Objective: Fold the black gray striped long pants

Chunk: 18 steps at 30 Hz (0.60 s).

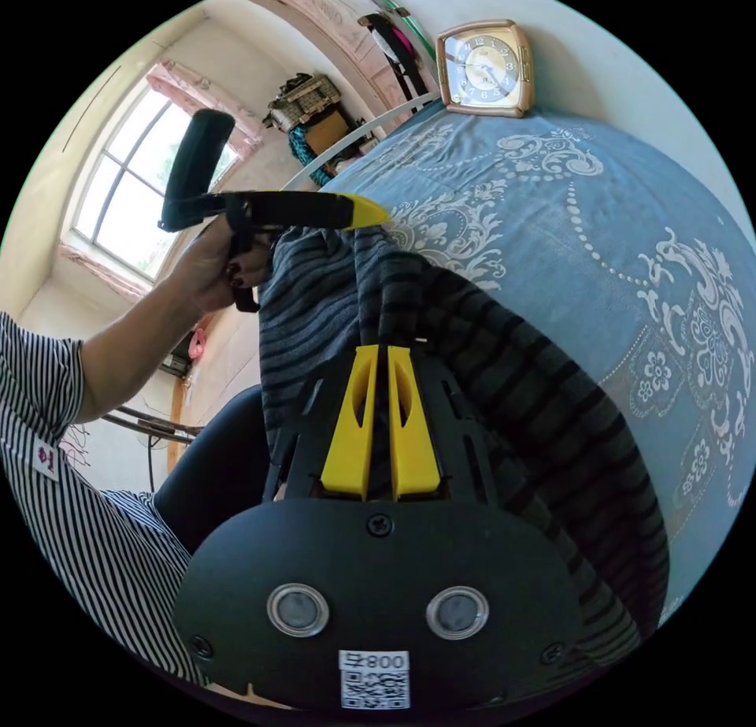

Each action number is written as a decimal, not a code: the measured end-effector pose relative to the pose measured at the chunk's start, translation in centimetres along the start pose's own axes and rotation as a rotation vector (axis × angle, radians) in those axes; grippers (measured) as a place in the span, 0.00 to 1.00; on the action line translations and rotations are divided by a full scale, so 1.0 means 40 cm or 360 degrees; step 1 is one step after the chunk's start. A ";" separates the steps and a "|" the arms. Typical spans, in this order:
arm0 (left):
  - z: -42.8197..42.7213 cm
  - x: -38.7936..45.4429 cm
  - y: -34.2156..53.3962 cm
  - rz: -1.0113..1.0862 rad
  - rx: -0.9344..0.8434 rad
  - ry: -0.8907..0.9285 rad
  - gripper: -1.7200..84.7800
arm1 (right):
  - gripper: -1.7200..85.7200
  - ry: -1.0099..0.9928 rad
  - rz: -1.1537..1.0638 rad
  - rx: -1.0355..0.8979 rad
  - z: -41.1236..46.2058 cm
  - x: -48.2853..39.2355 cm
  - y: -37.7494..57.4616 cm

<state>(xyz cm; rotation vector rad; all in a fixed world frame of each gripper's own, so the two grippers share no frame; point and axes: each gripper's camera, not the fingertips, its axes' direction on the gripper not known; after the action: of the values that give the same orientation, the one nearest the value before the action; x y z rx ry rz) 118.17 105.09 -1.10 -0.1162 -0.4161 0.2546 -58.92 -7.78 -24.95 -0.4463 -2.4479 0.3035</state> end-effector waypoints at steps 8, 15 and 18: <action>0.219 -0.036 -0.045 0.0147 -0.0289 -0.0066 0.13 | 0.05 -0.0005 -0.0036 -0.0007 0.022 -0.019 -0.019; 0.319 -0.065 -0.056 0.0194 -0.0336 -0.0087 0.07 | 0.05 -0.0042 -0.0025 -0.0006 0.017 -0.016 -0.039; 0.330 -0.088 -0.040 0.0132 -0.0220 -0.0062 0.06 | 0.04 -0.0144 0.0033 0.0052 -0.023 0.001 -0.046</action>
<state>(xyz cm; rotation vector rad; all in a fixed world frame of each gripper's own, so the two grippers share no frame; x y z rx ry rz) 109.95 103.38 9.82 -0.2646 -0.4682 0.3099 -58.84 -9.35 -23.62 -0.4534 -2.5235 0.3795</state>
